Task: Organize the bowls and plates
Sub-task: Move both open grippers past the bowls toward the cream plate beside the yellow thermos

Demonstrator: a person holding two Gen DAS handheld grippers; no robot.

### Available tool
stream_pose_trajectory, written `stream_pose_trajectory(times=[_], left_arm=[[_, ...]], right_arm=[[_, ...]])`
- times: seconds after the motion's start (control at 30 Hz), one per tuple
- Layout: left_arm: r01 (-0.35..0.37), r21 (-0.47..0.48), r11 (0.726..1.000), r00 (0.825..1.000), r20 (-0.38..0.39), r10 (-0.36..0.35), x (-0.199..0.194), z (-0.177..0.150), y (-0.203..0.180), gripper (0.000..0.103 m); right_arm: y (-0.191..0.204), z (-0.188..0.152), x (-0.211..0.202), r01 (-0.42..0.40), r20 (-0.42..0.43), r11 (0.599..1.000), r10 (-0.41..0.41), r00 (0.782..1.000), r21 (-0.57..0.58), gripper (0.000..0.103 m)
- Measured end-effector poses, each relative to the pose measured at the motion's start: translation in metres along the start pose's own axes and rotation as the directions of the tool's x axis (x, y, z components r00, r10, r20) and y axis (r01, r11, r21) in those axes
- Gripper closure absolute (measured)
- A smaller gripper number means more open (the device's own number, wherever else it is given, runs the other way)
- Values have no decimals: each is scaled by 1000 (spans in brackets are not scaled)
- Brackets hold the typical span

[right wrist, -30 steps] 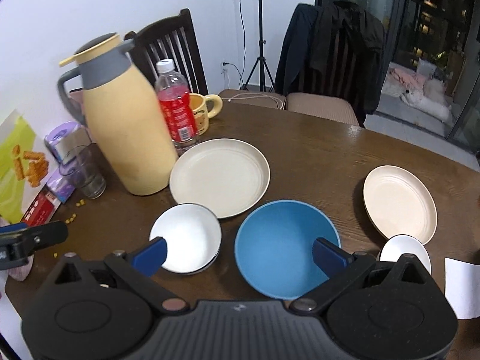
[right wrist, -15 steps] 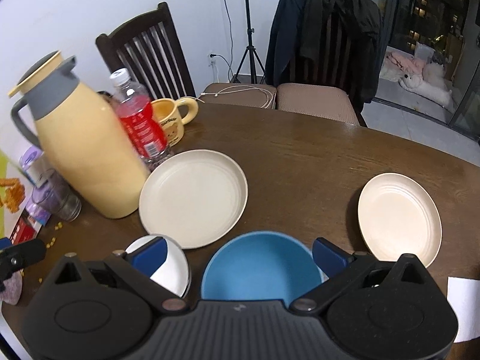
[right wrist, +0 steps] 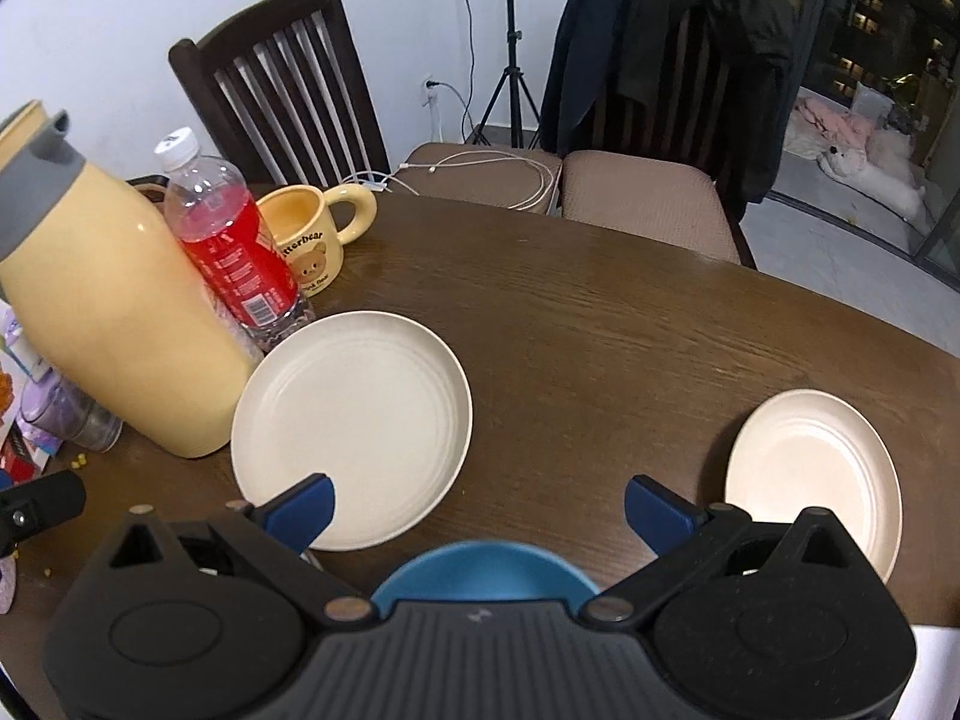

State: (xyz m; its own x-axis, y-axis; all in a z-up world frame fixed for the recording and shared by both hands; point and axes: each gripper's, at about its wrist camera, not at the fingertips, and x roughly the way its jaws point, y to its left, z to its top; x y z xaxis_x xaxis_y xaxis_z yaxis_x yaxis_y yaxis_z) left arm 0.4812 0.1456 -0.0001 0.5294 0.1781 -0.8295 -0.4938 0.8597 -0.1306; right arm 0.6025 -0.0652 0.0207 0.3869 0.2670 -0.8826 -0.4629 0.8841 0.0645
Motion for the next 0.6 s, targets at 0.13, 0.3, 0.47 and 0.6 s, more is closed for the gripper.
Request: stream_pose_trajectory(times=[0.13, 0.3, 0.47, 0.6], left_arm=[[-17, -44, 999, 1000, -17, 16, 19, 11, 3, 0], [-31, -82, 996, 998, -54, 27, 47, 19, 4, 0], [-48, -106, 993, 995, -87, 39, 74, 20, 6, 0], [-61, -111, 992, 993, -108, 49, 92, 20, 6, 0]], right_arm=[[2, 17, 18, -5, -17, 1000, 5, 1000, -19, 0], [1, 36, 40, -18, -25, 1000, 17, 1000, -17, 0], [2, 46, 65, -22, -48, 999, 21, 999, -24, 1], [1, 50, 85, -26, -67, 999, 24, 997, -20, 3]])
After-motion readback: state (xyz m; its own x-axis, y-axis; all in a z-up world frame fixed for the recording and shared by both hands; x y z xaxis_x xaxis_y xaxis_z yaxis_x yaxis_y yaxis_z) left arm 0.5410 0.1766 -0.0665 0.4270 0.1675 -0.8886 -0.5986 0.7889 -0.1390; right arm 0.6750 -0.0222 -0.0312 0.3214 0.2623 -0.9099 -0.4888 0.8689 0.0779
